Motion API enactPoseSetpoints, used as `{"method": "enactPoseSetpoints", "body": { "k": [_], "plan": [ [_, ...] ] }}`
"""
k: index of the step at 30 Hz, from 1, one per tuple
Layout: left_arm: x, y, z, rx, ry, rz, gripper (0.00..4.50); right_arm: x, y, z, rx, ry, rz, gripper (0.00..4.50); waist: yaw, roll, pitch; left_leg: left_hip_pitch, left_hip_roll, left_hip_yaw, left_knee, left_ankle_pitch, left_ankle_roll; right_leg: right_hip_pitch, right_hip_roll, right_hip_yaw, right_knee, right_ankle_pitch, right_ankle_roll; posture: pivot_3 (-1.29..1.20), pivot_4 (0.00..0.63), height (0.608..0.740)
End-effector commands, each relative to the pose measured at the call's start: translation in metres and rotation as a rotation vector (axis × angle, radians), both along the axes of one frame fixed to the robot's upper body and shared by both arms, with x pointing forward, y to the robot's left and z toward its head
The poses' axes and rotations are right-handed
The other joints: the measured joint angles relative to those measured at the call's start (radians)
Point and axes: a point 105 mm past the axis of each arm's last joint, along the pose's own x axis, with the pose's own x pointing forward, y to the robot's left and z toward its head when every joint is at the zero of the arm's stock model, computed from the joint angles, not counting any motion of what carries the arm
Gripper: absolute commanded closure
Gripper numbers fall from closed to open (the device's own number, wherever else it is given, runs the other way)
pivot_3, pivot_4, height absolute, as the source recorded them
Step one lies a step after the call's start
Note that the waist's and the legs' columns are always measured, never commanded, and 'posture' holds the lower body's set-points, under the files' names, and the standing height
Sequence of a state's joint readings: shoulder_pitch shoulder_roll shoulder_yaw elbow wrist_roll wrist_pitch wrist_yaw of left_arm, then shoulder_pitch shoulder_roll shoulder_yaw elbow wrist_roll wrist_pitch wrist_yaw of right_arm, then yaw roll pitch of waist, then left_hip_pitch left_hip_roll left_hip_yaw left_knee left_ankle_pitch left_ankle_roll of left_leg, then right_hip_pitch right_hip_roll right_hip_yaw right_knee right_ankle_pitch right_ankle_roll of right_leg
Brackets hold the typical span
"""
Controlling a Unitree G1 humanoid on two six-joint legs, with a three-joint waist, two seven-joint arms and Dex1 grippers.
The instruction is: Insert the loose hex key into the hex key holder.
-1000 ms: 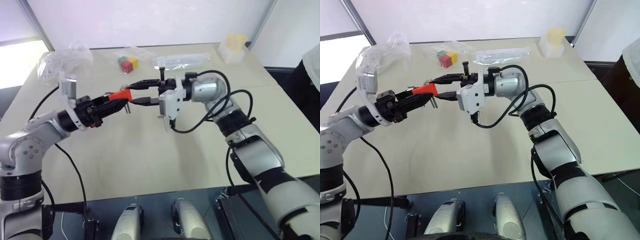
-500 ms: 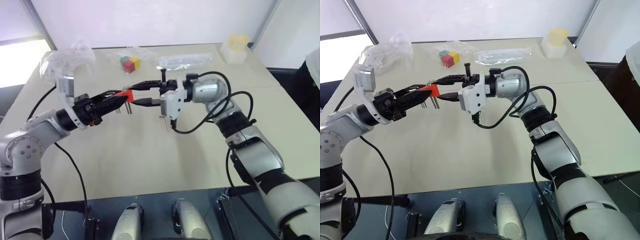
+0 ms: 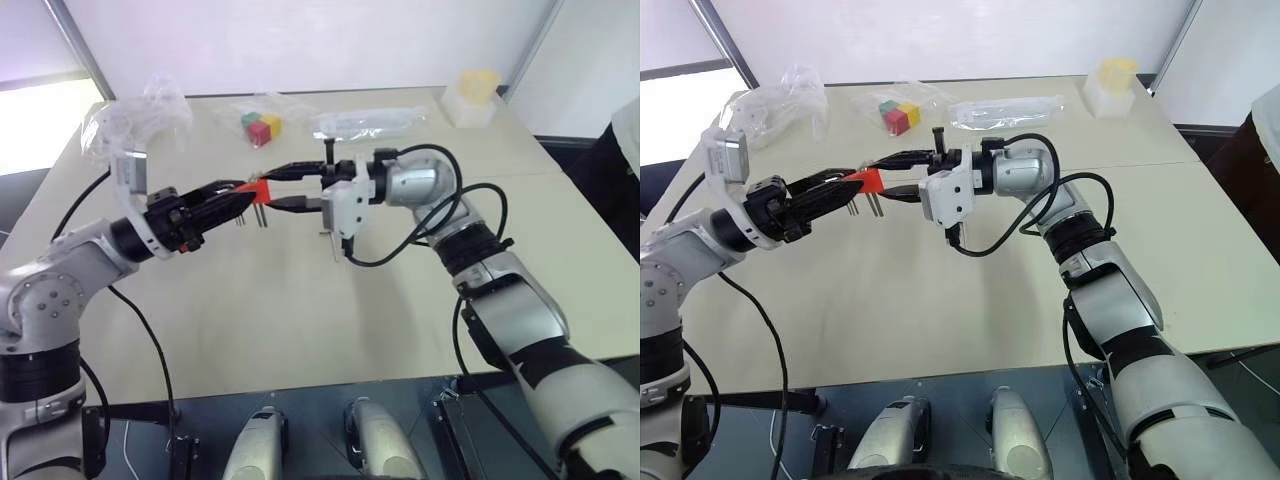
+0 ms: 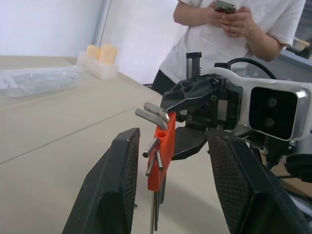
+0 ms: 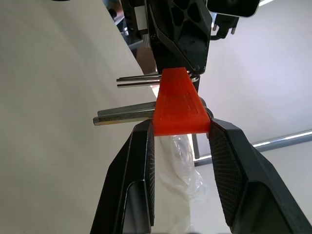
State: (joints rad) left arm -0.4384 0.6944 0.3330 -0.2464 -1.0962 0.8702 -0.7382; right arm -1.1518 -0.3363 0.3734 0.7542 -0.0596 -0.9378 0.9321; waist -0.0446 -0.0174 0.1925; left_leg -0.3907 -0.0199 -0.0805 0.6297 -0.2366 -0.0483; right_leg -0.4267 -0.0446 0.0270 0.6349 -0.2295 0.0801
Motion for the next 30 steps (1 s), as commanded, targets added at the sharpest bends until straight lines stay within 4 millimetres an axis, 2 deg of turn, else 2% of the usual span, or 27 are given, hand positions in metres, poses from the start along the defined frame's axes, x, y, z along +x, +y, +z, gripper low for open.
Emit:
{"method": "enactPoseSetpoints", "body": {
  "k": [1, 3, 8, 30],
  "plan": [
    [-0.006, 0.002, 0.011, -0.001, -0.046, -0.004, 2.25, 0.001, -0.005, 0.016, 0.055, -0.033, -0.011, 3.46, 0.0, 0.0, 0.0, 0.0, 0.0, 0.0, 0.0, 0.0, 0.0, 0.0, 0.0, 0.0, 0.0, 0.0, 0.0, 0.0, 0.15, 0.74],
    [-0.006, 0.002, 0.011, 0.0, -0.045, -0.002, 2.25, 0.001, -0.004, 0.016, 0.055, -0.033, -0.011, 3.46, 0.0, 0.0, 0.0, 0.0, 0.0, 0.0, 0.0, 0.0, 0.0, 0.0, 0.0, 0.0, 0.0, 0.0, 0.0, 0.0, 0.15, 0.74],
    [-0.005, 0.003, 0.011, 0.001, -0.043, 0.004, 4.47, 0.001, -0.004, 0.017, 0.056, -0.034, -0.009, 3.46, 0.0, 0.0, 0.0, 0.0, 0.0, 0.0, 0.0, 0.0, 0.0, 0.0, 0.0, 0.0, 0.0, 0.0, 0.0, 0.0, 0.15, 0.74],
    [-0.006, -0.005, -0.001, 0.038, -0.023, -0.006, 4.47, -0.001, -0.001, 0.022, 0.077, -0.029, -0.001, 3.46, 0.0, 0.0, 0.0, 0.0, 0.0, 0.001, 0.0, 0.0, 0.0, 0.0, 0.0, 0.0, 0.0, 0.0, 0.0, 0.0, 0.15, 0.74]
  ]
}}
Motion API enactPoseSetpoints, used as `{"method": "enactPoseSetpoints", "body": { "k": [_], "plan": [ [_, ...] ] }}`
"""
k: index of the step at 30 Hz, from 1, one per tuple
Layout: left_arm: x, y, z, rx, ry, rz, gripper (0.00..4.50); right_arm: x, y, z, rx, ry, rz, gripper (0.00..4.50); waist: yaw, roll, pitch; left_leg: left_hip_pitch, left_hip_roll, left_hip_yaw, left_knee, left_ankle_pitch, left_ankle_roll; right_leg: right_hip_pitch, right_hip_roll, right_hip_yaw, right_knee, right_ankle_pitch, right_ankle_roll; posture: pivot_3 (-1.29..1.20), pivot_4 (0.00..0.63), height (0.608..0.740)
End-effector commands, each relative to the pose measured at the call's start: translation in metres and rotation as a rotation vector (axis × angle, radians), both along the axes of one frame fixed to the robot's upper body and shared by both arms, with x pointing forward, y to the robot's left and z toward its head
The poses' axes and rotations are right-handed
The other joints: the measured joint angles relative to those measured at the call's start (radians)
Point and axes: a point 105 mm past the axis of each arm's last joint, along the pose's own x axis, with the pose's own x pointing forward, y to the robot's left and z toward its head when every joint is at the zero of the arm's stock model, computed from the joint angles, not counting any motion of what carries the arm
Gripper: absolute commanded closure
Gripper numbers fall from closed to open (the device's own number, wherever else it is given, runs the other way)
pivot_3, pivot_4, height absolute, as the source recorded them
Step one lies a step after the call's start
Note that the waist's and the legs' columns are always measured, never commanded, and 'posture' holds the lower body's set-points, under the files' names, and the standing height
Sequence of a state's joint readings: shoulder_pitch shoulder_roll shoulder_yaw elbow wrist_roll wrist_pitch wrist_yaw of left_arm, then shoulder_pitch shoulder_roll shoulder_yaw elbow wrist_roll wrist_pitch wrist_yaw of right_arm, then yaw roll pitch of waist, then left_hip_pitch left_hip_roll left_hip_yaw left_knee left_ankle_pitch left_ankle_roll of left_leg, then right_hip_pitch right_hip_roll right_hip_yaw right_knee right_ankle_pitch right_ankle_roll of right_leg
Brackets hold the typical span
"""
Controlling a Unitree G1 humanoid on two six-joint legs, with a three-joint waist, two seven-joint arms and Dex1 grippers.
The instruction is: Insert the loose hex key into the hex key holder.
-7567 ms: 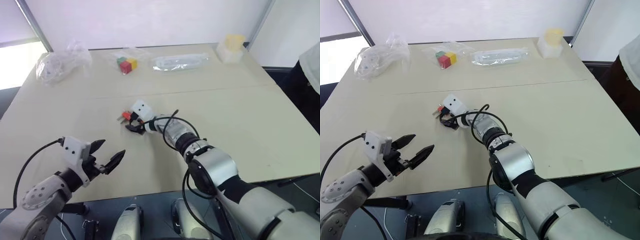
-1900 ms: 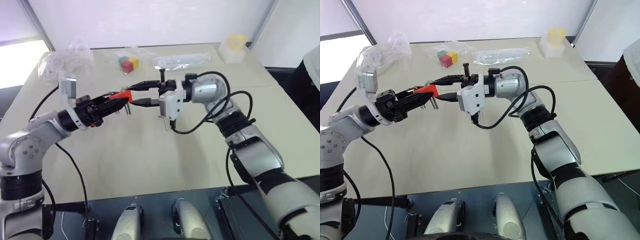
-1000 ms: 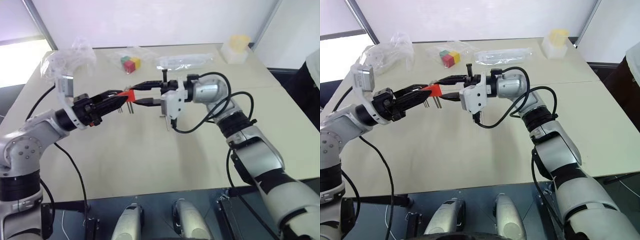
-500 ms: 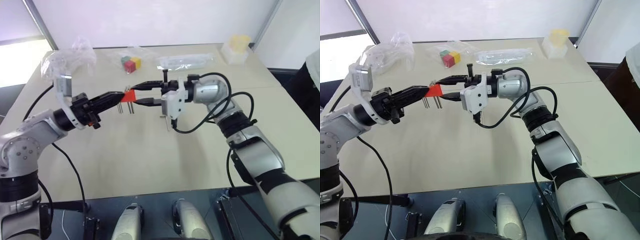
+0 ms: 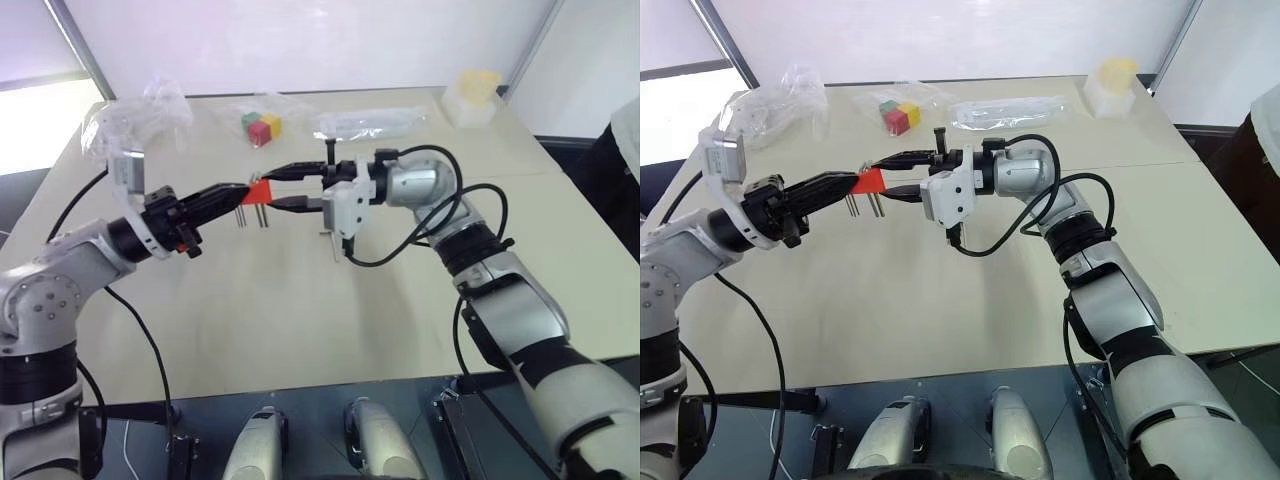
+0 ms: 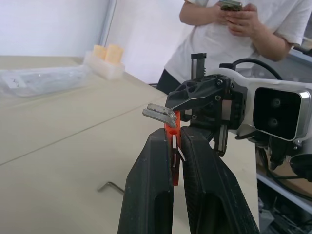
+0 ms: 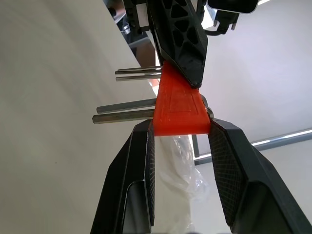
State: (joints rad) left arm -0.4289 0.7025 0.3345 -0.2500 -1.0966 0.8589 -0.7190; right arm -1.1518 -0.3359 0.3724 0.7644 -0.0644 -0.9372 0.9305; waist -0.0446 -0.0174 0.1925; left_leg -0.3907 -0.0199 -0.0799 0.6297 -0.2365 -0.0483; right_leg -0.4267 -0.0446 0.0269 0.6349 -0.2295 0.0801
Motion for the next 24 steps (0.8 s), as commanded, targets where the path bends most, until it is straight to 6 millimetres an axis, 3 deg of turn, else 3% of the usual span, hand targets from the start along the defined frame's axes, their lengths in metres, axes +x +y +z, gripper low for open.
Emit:
{"method": "enactPoseSetpoints", "body": {
  "k": [1, 24],
  "plan": [
    [-0.0071, -0.0077, -0.0004, 0.033, -0.02, -0.033, 4.47, -0.0025, -0.0001, 0.0236, 0.081, -0.035, 0.007, 3.46, 0.0, 0.0, 0.0, 0.0, 0.0, 0.0, 0.0, 0.0, 0.0, 0.0, 0.0, 0.0, 0.0, 0.0, 0.0, 0.0, 0.15, 0.74],
    [-0.0039, -0.0124, -0.0069, 0.033, -0.007, -0.023, 4.47, -0.0053, 0.0017, 0.0297, 0.101, -0.052, 0.013, 3.46, 0.0, 0.0, 0.0, 0.0, 0.0, 0.0, 0.0, 0.0, 0.0, 0.0, 0.0, 0.0, 0.0, 0.0, 0.0, 0.0, 0.15, 0.74]
  ]
}}
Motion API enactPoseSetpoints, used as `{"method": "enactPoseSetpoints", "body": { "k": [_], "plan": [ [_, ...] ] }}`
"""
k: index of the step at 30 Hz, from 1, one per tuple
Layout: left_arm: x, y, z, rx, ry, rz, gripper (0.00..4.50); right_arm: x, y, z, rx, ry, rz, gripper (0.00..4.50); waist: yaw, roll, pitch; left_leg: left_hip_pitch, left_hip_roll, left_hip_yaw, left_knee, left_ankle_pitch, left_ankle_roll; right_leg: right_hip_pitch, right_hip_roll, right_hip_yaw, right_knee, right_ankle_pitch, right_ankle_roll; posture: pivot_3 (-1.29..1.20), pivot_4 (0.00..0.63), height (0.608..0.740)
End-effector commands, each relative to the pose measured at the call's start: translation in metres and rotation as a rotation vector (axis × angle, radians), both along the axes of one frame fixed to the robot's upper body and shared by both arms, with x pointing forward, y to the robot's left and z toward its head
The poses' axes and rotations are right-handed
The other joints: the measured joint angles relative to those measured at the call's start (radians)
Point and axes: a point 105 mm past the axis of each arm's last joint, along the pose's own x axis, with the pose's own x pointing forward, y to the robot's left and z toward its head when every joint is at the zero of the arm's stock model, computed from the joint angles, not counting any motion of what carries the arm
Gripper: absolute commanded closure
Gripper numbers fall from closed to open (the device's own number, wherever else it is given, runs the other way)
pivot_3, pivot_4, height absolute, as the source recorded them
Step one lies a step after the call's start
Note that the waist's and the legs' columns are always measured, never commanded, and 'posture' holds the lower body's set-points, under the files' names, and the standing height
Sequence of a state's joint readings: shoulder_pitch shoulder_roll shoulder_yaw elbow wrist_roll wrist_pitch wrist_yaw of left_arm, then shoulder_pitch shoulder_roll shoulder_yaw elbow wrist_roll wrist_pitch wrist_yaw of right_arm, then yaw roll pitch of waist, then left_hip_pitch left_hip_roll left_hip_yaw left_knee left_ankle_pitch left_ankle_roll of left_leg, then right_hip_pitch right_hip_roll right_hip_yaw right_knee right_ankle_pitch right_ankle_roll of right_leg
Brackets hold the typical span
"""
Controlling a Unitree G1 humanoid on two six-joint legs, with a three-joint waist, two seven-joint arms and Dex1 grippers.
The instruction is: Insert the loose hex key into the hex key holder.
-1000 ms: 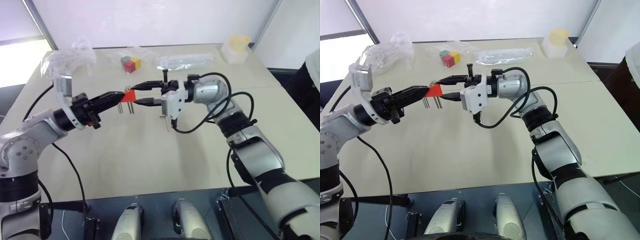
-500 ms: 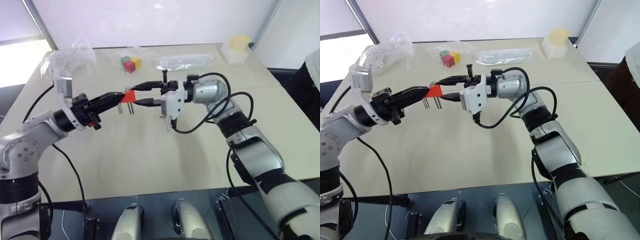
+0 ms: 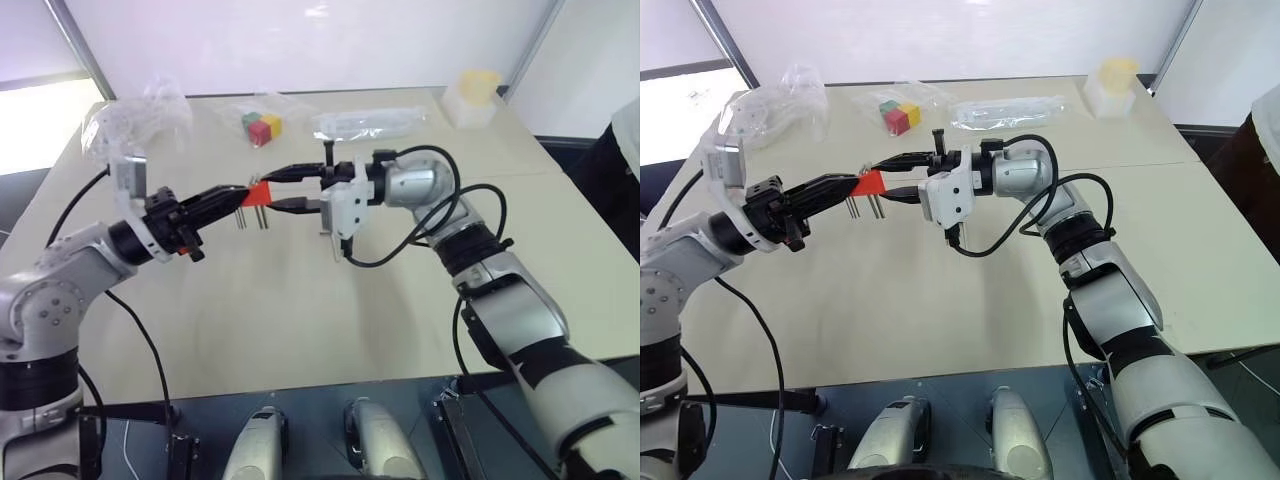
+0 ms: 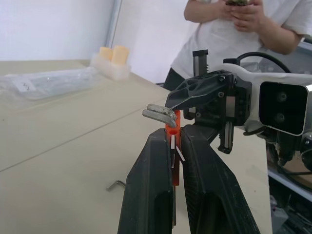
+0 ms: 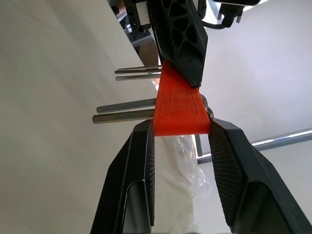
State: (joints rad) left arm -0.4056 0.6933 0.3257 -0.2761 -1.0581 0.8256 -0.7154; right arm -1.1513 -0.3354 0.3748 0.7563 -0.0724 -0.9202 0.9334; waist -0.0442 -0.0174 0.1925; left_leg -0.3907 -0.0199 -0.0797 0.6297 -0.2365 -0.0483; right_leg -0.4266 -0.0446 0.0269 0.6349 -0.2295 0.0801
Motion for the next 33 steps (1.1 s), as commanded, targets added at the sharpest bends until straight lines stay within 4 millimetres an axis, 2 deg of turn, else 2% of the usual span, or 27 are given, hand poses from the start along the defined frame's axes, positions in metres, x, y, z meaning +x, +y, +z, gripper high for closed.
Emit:
{"method": "enactPoseSetpoints", "body": {
  "k": [1, 3, 4, 5, 33],
  "plan": [
    [-0.004, -0.011, -0.003, 0.001, 0.025, -0.052, 4.47, -0.006, 0.001, 0.031, 0.113, -0.058, 0.019, 3.46, 0.0, 0.0, 0.0, 0.0, 0.0, 0.0, 0.0, 0.0, 0.0, 0.0, 0.0, 0.0, 0.0, 0.0, 0.0, 0.0, 0.15, 0.74],
    [-0.002, -0.011, -0.003, 0.0, 0.03, -0.042, 4.47, -0.006, 0.001, 0.03, 0.112, -0.058, 0.017, 3.46, 0.0, 0.0, 0.0, 0.0, 0.0, 0.0, 0.0, 0.0, 0.0, 0.0, 0.0, 0.0, 0.0, 0.0, 0.0, 0.0, 0.15, 0.74],
    [-0.002, -0.01, -0.003, 0.006, 0.025, -0.035, 3.62, -0.006, 0.0, 0.03, 0.111, -0.058, 0.016, 3.46, 0.0, 0.0, 0.0, 0.0, 0.0, 0.0, 0.0, 0.0, 0.0, 0.0, 0.0, 0.0, 0.0, 0.0, 0.0, 0.0, 0.15, 0.74],
    [-0.002, -0.01, -0.003, 0.013, 0.018, -0.033, 3.38, -0.005, 0.0, 0.03, 0.111, -0.059, 0.015, 3.46, 0.0, 0.0, 0.0, 0.0, 0.0, 0.0, 0.0, 0.0, 0.0, 0.0, 0.0, 0.0, 0.0, 0.0, 0.0, 0.0, 0.15, 0.74],
    [0.0, -0.005, 0.016, -0.052, -0.011, -0.018, 3.38, -0.007, -0.001, 0.019, 0.068, -0.046, 0.019, 3.46, -0.001, 0.0, 0.0, 0.0, 0.0, 0.0, 0.0, 0.0, 0.0, 0.0, 0.0, 0.0, 0.0, 0.0, 0.0, 0.0, 0.15, 0.74]
  ]
}}
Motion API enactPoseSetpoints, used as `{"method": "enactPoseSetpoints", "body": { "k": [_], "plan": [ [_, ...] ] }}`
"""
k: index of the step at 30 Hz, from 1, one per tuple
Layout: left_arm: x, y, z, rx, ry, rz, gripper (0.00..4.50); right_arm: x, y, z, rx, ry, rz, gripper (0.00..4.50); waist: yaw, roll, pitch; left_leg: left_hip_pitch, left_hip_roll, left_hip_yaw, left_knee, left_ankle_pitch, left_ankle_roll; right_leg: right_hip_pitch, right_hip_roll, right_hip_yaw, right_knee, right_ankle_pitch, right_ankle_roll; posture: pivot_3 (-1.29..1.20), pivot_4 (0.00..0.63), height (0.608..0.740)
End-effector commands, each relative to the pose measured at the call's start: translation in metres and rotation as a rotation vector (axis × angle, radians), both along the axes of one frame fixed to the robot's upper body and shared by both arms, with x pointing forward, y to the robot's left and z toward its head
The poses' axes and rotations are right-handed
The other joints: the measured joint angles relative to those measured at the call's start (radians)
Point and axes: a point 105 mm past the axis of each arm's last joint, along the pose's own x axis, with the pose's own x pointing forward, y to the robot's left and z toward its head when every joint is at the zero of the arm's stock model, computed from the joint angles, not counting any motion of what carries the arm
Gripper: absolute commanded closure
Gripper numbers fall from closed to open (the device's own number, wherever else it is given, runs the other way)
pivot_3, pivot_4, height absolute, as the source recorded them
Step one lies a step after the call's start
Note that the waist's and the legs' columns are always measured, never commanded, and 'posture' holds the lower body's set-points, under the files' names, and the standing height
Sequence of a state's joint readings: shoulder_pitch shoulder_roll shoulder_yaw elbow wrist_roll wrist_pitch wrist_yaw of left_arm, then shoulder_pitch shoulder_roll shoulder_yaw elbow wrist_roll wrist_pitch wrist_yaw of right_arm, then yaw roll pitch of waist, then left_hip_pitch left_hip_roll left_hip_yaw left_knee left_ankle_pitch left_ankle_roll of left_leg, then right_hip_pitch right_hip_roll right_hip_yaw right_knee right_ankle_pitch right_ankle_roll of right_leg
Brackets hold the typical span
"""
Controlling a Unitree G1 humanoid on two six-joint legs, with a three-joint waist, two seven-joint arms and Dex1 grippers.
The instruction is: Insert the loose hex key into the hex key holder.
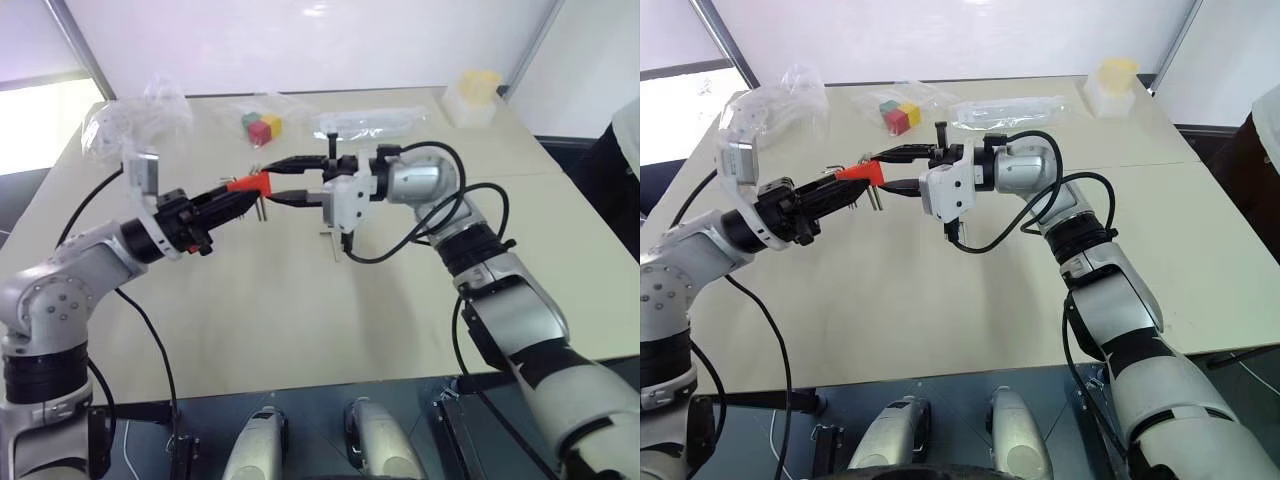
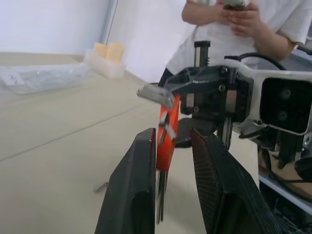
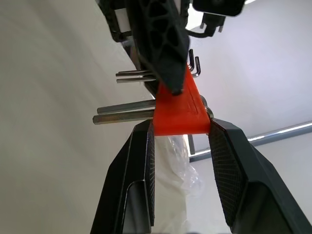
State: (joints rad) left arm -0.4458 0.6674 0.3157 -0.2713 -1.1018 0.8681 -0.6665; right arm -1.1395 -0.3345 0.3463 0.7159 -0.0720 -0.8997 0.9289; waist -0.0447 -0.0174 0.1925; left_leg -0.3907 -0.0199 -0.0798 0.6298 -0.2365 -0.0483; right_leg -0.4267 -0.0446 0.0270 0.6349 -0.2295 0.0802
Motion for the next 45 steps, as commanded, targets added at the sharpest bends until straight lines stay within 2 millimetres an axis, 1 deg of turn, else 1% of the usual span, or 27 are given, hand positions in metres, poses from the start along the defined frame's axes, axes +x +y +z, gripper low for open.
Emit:
{"method": "enactPoseSetpoints", "body": {
  "k": [1, 14, 15, 17, 18, 34, 35, 37, 38, 39, 40, 42, 45],
  "plan": [
    [-0.002, 0.003, 0.011, -0.016, -0.036, 0.004, 3.38, -0.006, 0.001, 0.011, 0.033, -0.036, 0.022, 3.46, 0.0, 0.0, 0.0, 0.0, 0.0, 0.0, 0.0, 0.0, 0.0, 0.0, 0.0, 0.0, 0.0, 0.0, 0.0, 0.0, 0.15, 0.74],
    [-0.003, 0.002, 0.007, -0.006, -0.022, 0.0, 3.38, -0.006, 0.001, 0.011, 0.036, -0.035, 0.023, 3.46, 0.0, 0.0, 0.0, 0.0, 0.0, 0.0, 0.0, 0.0, 0.0, 0.0, 0.0, 0.0, 0.0, 0.0, 0.0, 0.0, 0.15, 0.74],
    [-0.003, 0.002, 0.006, -0.005, -0.02, -0.001, 3.61, -0.006, 0.001, 0.011, 0.036, -0.035, 0.023, 3.46, 0.0, 0.0, 0.0, 0.0, 0.0, 0.0, 0.0, 0.0, 0.0, 0.0, 0.0, 0.0, 0.0, 0.0, 0.0, 0.0, 0.15, 0.74],
    [-0.003, 0.002, 0.005, -0.003, -0.017, 0.001, 4.23, -0.006, 0.001, 0.012, 0.036, -0.035, 0.022, 3.46, 0.0, 0.0, 0.0, 0.0, 0.0, 0.0, 0.0, 0.0, 0.0, 0.0, 0.0, 0.0, 0.0, 0.0, 0.0, 0.0, 0.15, 0.74],
    [-0.003, 0.002, 0.005, -0.003, -0.015, 0.002, 4.45, -0.006, 0.001, 0.012, 0.037, -0.035, 0.023, 3.46, 0.0, 0.0, 0.0, 0.0, 0.0, 0.0, 0.0, 0.0, 0.0, 0.0, 0.0, 0.0, 0.0, 0.0, 0.0, 0.0, 0.15, 0.74],
    [-0.002, 0.002, 0.004, 0.003, -0.01, 0.001, 4.45, -0.004, 0.0, 0.013, 0.044, -0.021, 0.008, 3.46, 0.0, 0.0, 0.0, 0.0, 0.0, 0.0, 0.0, 0.0, 0.0, 0.0, 0.0, 0.0, 0.0, 0.0, 0.0, 0.0, 0.15, 0.74],
    [-0.002, 0.002, 0.004, 0.003, -0.011, 0.0, 4.5, -0.003, 0.0, 0.014, 0.048, -0.013, 0.004, 2.42, 0.0, 0.0, 0.0, 0.0, 0.0, 0.0, 0.0, 0.0, 0.0, 0.0, 0.0, 0.0, 0.0, 0.0, 0.0, 0.0, 0.15, 0.74],
    [-0.002, 0.002, 0.004, 0.003, -0.011, 0.0, 4.5, -0.001, -0.001, 0.012, 0.03, 0.007, -0.004, 1.65, 0.001, 0.0, 0.0, 0.0, 0.0, 0.0, 0.0, 0.0, 0.0, 0.0, 0.0, 0.0, 0.0, 0.0, 0.0, 0.0, 0.15, 0.74],
    [-0.002, 0.002, 0.003, 0.005, -0.011, 0.0, 4.5, -0.001, -0.002, 0.01, 0.016, 0.01, -0.004, 0.99, 0.001, 0.0, 0.0, 0.0, 0.0, 0.0, 0.0, 0.0, 0.0, 0.0, 0.0, 0.0, 0.0, 0.0, 0.0, 0.0, 0.15, 0.74],
    [-0.003, 0.002, 0.003, 0.006, -0.01, 0.0, 4.5, -0.002, -0.002, 0.008, 0.007, 0.01, -0.005, 0.56, 0.001, 0.0, 0.0, 0.0, 0.0, 0.0, 0.0, 0.0, 0.0, 0.0, 0.0, 0.0, 0.0, 0.0, 0.0, 0.0, 0.15, 0.74],
    [-0.003, 0.002, 0.003, 0.008, -0.01, 0.001, 4.5, -0.002, -0.003, 0.006, -0.003, 0.003, -0.005, 0.03, 0.001, 0.0, 0.0, 0.0, 0.0, 0.0, 0.0, 0.0, 0.0, 0.0, 0.0, 0.0, 0.0, 0.0, 0.0, 0.0, 0.15, 0.74],
    [-0.004, 0.003, 0.002, 0.015, -0.011, 0.003, 4.5, -0.002, -0.004, 0.003, -0.021, 0.007, -0.01, 0.03, 0.001, 0.0, 0.0, 0.0, 0.0, 0.0, 0.0, 0.0, 0.0, 0.0, 0.0, 0.0, 0.0, 0.0, 0.0, 0.0, 0.15, 0.74],
    [-0.006, 0.005, 0.001, 0.073, -0.04, 0.021, 4.5, 0.006, -0.013, -0.002, -0.043, 0.081, -0.064, 0.03, 0.0, 0.0, 0.0, 0.0, 0.0, 0.0, 0.0, 0.0, 0.0, 0.0, 0.0, 0.0, 0.0, 0.0, 0.0, 0.0, 0.15, 0.74]
  ]
}}
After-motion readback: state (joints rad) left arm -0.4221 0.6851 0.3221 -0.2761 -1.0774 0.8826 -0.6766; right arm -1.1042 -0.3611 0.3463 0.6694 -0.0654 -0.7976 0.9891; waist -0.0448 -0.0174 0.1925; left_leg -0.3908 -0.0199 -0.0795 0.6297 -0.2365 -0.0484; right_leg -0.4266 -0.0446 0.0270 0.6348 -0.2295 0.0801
